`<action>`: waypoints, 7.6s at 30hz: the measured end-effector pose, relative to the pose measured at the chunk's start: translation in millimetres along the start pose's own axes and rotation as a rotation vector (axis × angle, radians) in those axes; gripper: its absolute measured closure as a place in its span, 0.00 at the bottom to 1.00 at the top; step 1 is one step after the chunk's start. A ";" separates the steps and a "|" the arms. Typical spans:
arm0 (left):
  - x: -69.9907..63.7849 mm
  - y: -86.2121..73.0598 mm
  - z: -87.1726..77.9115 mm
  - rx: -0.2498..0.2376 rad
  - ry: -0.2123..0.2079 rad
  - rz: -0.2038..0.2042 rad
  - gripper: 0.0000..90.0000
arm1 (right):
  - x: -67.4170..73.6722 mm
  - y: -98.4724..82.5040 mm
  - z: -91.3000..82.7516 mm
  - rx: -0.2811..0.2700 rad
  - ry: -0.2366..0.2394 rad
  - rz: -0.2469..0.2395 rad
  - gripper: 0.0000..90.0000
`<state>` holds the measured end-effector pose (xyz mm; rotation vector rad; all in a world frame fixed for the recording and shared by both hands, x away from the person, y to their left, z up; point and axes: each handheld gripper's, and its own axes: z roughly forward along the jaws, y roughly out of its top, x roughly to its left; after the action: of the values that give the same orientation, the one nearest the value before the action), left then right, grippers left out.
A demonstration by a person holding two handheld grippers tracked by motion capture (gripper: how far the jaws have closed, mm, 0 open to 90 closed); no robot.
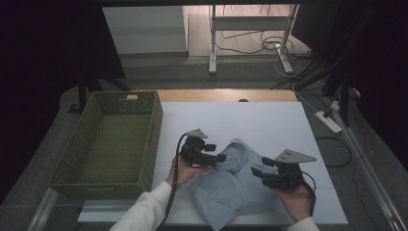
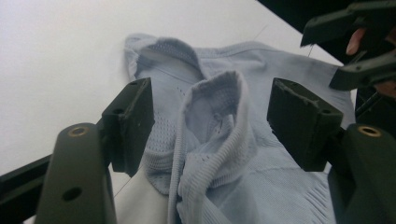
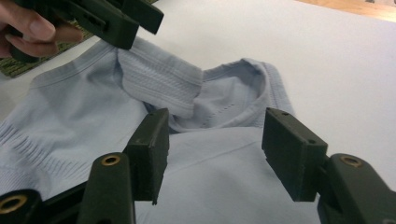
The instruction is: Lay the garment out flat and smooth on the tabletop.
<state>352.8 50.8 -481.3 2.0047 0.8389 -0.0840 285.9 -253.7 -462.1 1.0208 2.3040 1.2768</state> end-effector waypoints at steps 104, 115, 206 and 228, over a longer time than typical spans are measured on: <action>22.5 -30.5 -44.9 -0.189 -0.040 -0.060 0.96 | -54.7 46.7 161.4 0.241 0.098 -0.008 0.92; 21.4 -26.4 -54.1 -0.244 -0.062 -0.087 0.96 | -49.5 63.0 129.2 0.037 0.158 0.091 0.93; -28.7 45.1 -178.2 -0.663 -0.220 0.007 0.96 | -4.6 145.1 -51.0 -0.650 0.322 0.052 0.94; -62.3 6.5 -186.7 -0.653 -0.254 0.024 0.96 | 41.5 118.6 -102.2 -0.675 0.333 -0.052 0.94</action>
<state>260.2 161.9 -347.7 1.3549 0.5795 -0.0420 249.9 -244.8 -304.4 0.5374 1.8337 2.1168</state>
